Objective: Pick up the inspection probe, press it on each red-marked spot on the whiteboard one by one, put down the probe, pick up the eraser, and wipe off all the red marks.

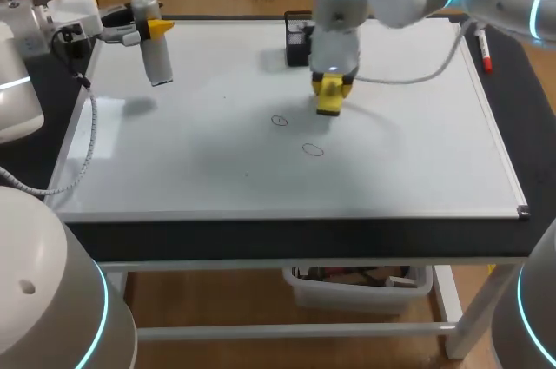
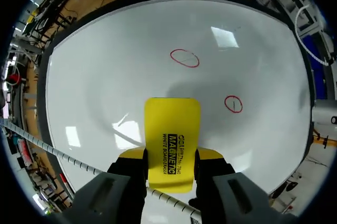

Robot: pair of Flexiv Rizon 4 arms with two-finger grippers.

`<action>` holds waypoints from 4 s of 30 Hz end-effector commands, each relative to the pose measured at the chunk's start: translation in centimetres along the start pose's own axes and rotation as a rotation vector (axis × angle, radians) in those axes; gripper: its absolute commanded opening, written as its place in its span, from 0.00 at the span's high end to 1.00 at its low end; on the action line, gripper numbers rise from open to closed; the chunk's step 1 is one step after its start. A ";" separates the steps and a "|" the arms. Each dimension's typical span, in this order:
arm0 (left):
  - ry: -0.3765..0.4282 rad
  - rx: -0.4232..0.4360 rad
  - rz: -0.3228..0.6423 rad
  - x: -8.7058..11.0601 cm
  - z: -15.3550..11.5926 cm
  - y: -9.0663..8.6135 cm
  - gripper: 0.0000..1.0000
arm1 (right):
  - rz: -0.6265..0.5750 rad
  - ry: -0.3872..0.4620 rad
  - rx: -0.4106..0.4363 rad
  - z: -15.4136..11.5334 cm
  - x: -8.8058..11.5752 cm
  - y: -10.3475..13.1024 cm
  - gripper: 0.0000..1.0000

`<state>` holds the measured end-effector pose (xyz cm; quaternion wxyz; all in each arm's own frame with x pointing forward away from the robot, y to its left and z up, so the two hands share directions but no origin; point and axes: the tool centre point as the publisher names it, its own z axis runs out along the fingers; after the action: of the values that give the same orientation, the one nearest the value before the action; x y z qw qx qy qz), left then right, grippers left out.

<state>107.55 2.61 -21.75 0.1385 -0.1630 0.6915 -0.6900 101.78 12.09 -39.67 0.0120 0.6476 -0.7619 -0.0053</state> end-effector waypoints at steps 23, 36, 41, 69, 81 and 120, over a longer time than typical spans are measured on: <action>-0.005 0.002 0.003 0.1 0.0 -0.1 1.00 | -0.179 -0.004 0.049 1.2 -10.8 4.8 1.00; -0.005 0.002 0.003 0.1 0.0 -0.1 1.00 | -0.216 -0.015 0.034 2.3 -12.4 5.1 1.00; -0.005 0.002 0.003 0.1 0.0 -0.1 1.00 | -0.218 -0.009 0.027 2.9 -12.5 5.1 1.00; -0.005 0.002 0.003 0.1 0.0 -0.1 1.00 | -0.149 0.027 0.016 3.8 -8.7 4.6 1.00; -0.005 0.002 0.003 0.1 0.0 -0.1 1.00 | -0.099 0.027 0.010 3.8 -5.9 3.8 1.00; -0.005 0.002 0.003 0.1 0.0 -0.1 1.00 | -0.208 -0.040 0.047 1.2 -10.8 6.8 1.00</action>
<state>107.52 2.62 -21.72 0.1386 -0.1632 0.6918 -0.6897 96.66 23.92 -40.67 -0.0182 0.7220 -0.6916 -0.0019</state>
